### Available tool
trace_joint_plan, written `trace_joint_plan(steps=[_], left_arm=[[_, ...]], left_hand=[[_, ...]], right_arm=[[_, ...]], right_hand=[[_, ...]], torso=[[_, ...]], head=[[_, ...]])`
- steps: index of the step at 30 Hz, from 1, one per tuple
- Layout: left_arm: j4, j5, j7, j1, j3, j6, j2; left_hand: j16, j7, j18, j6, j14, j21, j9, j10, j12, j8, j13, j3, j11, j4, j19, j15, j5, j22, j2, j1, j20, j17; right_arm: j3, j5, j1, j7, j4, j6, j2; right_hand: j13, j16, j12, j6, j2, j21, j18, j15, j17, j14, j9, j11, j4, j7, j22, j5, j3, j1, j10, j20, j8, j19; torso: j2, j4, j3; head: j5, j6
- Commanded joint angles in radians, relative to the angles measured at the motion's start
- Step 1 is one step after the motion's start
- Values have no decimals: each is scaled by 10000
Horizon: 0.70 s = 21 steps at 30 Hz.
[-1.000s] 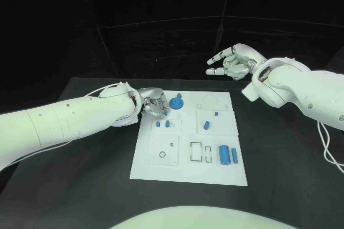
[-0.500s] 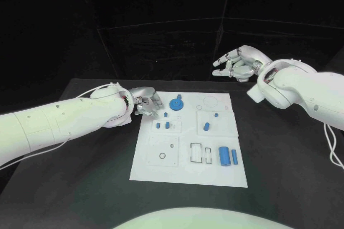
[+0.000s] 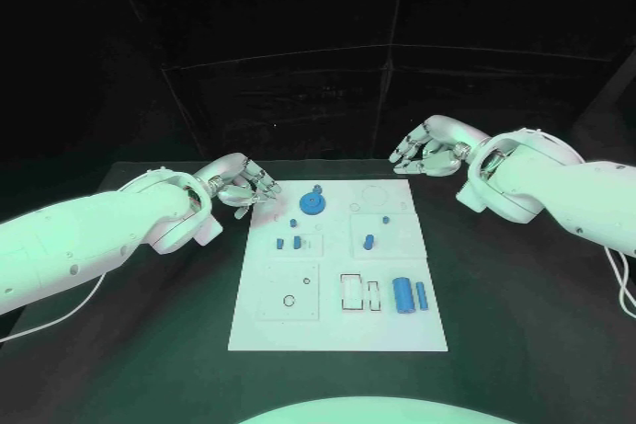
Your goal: Assemble the parts on the task board
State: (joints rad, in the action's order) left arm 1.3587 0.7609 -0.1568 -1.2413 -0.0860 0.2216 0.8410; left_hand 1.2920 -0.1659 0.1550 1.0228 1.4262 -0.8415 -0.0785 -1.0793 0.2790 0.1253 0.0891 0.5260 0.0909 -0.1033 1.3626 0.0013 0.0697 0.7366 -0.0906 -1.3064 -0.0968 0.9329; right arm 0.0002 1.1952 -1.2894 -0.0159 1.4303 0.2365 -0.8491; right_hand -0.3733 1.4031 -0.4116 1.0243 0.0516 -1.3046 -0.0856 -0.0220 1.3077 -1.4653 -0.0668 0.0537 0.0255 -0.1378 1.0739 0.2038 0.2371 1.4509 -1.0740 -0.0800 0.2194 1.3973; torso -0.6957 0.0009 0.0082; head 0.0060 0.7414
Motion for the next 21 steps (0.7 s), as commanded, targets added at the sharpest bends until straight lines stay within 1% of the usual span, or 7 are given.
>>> trace_joint_plan(steps=[1, 3, 5, 8, 13, 17, 21], left_arm=[[262, -4040, -2248, -10, -2, 391, 68], [414, -4956, -2623, -2, -8, 338, 103], [553, -5649, -2889, 8, -13, 303, 129], [695, -6172, -3109, 24, -17, 278, 152], [859, -6626, -3346, 60, -22, 244, 174], [910, -6938, -3474, 80, -23, 269, 170], [853, -7081, -3544, 90, -24, 333, 157]], left_hand=[[-235, 41, 138, 133, -233, 463, 19, -84, 142, 89, 1, -16, -23, 53, -255, -14, -56, -445, 36, 65, 0, -443], [-346, 82, 182, 199, -359, 706, 21, -196, 261, 136, 34, -73, -68, 60, -399, -39, -57, -667, 40, 83, 10, -644], [-367, 103, 194, 223, -400, 784, 27, -260, 341, 157, 57, -115, -95, 70, -452, -54, -61, -730, 51, 99, 21, -685], [-407, 120, 215, 233, -446, 905, 34, -293, 399, 169, 73, -143, -113, 73, -511, -67, -59, -846, 66, 102, 30, -776], [-448, 135, 232, 246, -499, 1016, 42, -333, 478, 185, 97, -182, -135, 66, -571, -83, -60, -945, 75, 99, 43, -863], [-462, 144, 237, 243, -526, 1058, 50, -367, 542, 190, 117, -206, -152, 56, -598, -94, -58, -976, 84, 89, 52, -896], [-527, 142, 264, 237, -578, 1199, 56, -372, 573, 190, 127, -213, -156, 46, -653, -98, -55, -1123, 95, 74, 57, -1036]], right_arm=[[-8, 2352, 179, -784, 297, -53, -91], [-15, 2859, 301, -1032, 437, -136, -122], [-35, 3246, 404, -1219, 562, -267, -145], [-141, 3596, 492, -1375, 750, -466, -187], [-262, 3932, 578, -1496, 980, -800, -149], [-299, 4049, 649, -1537, 1018, -971, -59], [-316, 4098, 707, -1535, 916, -1114, 86]], right_hand=[[444, -116, 619, 133, 232, 126, -94, 37, -68, -482, -7, 82, 39, 7, -138, -63, 212, -106, 87, -39, -80, 21], [655, -250, 877, 151, 362, 258, -129, 76, -253, -439, 0, 137, 86, 17, -354, -110, 264, -232, 258, -74, -130, -47], [814, -318, 1013, 115, 480, 327, -147, 98, -341, -421, 11, 169, 118, 13, -456, -152, 305, -319, 314, -99, -206, -75], [987, -380, 1146, 34, 618, 384, -160, 122, -423, -410, 22, 207, 127, -3, -536, -177, 352, -379, 375, -125, -319, -86], [1213, -420, 1296, -98, 769, 437, -169, 163, -476, -410, 28, 258, 127, -47, -605, -212, 423, -427, 437, -161, -494, -83], [1396, -460, 1401, -214, 863, 489, -177, 202, -532, -407, 28, 315, 124, -111, -677, -235, 478, -458, 490, -197, -648, -86], [1636, -573, 1502, -386, 913, 552, -190, 267, -715, -391, 28, 405, 118, -245, -772, -267, 581, -473, 507, -253, -873, -81]], torso=[[-11, -5, 0], [-11, -17, 16], [-17, 2, 23], [-24, 5, 21], [-26, -7, 28], [-26, 21, 11], [-31, 35, 16]], head=[[-248, -107], [-300, -128], [-360, -155], [-396, -180], [-405, -176], [-446, -173], [-446, -167]])
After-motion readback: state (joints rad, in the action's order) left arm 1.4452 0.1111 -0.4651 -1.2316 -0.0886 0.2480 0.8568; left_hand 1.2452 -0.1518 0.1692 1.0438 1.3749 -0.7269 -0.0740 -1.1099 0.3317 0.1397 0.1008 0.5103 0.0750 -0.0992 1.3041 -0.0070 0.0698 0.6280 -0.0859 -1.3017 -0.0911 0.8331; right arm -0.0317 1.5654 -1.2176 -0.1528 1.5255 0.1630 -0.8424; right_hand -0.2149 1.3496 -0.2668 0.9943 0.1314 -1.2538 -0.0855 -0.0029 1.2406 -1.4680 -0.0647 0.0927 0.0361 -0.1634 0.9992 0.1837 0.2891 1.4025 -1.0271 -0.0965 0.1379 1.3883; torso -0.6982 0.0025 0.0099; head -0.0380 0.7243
